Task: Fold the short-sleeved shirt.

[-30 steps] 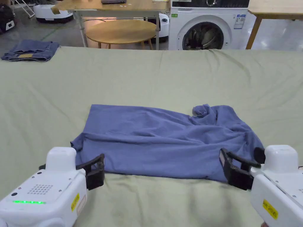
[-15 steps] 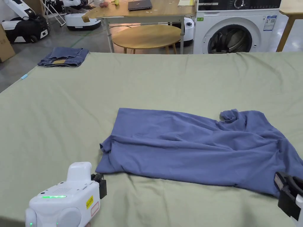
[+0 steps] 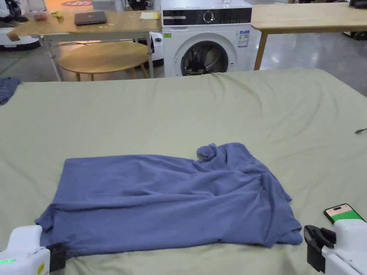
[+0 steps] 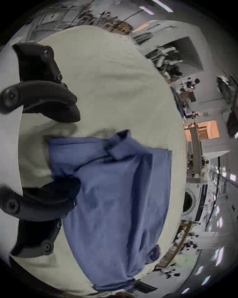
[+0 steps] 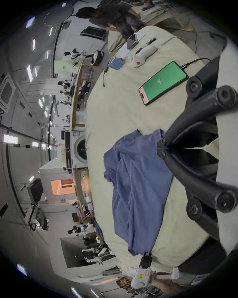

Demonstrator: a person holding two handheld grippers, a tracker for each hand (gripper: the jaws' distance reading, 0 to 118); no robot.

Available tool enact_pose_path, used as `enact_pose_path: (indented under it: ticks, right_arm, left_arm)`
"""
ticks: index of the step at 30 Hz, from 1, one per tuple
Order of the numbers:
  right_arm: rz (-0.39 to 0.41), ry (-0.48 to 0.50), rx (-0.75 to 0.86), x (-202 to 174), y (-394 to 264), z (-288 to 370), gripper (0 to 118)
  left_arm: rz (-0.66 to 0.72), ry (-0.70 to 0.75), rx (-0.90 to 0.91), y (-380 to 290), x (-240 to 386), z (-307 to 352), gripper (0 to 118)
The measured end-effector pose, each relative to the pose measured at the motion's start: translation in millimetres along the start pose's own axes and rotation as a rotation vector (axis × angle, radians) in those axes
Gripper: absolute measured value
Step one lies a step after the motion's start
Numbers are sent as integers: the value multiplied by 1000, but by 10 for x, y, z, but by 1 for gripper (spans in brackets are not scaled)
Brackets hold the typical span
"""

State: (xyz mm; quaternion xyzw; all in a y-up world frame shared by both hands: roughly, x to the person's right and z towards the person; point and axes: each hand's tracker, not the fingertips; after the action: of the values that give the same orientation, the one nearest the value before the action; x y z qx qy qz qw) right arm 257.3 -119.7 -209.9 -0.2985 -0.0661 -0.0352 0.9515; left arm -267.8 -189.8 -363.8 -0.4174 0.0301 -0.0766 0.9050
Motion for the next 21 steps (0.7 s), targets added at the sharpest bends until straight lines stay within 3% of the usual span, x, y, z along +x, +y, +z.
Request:
enact_pose_path:
  ticks: [1, 2, 3, 4, 5, 6, 7, 10, 12, 13, 14, 16, 17, 21]
  right_arm:
    - [10, -7, -37, 28, 13, -95, 0]
    - [18, -15, -73, 49, 26, -212, 0]
    - [19, -29, -96, 86, 26, -332, 9]
    - [18, -24, -111, 106, 35, -451, 38]
    - [16, -17, -123, 119, 40, -588, 89]
    - [19, -9, -140, 134, 38, -725, 113]
    - [26, 11, -152, 152, 45, -826, 118]
    - [35, 35, -231, 120, 66, -1123, 116]
    - [-13, 123, -311, 133, 51, -1262, 51]
    - [-20, 46, -300, 120, 46, -1263, 43]
    - [-21, 65, -256, 132, 78, -1185, 8]
    - [-116, 154, -238, 214, 143, -1014, 6]
    - [-155, 150, -220, 242, 165, -909, 6]
    - [-89, 173, -142, 248, 344, -348, 6]
  left_arm:
    - [-15, -39, -17, 33, 13, 27, 58]
    - [-3, -56, -7, 59, 20, 54, 35]
    - [-1, -71, 13, 82, 21, 73, 10]
    - [-4, -68, 14, 105, 3, 70, 1]
    - [9, -83, -1, 133, 19, 122, 1]
    - [34, -94, 0, 142, -5, 134, 1]
    - [50, -104, 10, 145, -32, 140, 1]
    - [54, -111, 8, 162, -52, 159, 1]
    - [52, -115, 4, 163, -57, 153, 1]
    - [56, -122, 2, 154, -66, 149, 1]
    - [60, -128, -2, 140, -70, 156, 0]
    - [73, -133, 12, 100, -87, 234, 0]
    - [80, -141, 20, 120, -28, 404, 0]
    - [119, -194, 94, 198, -67, 900, 0]
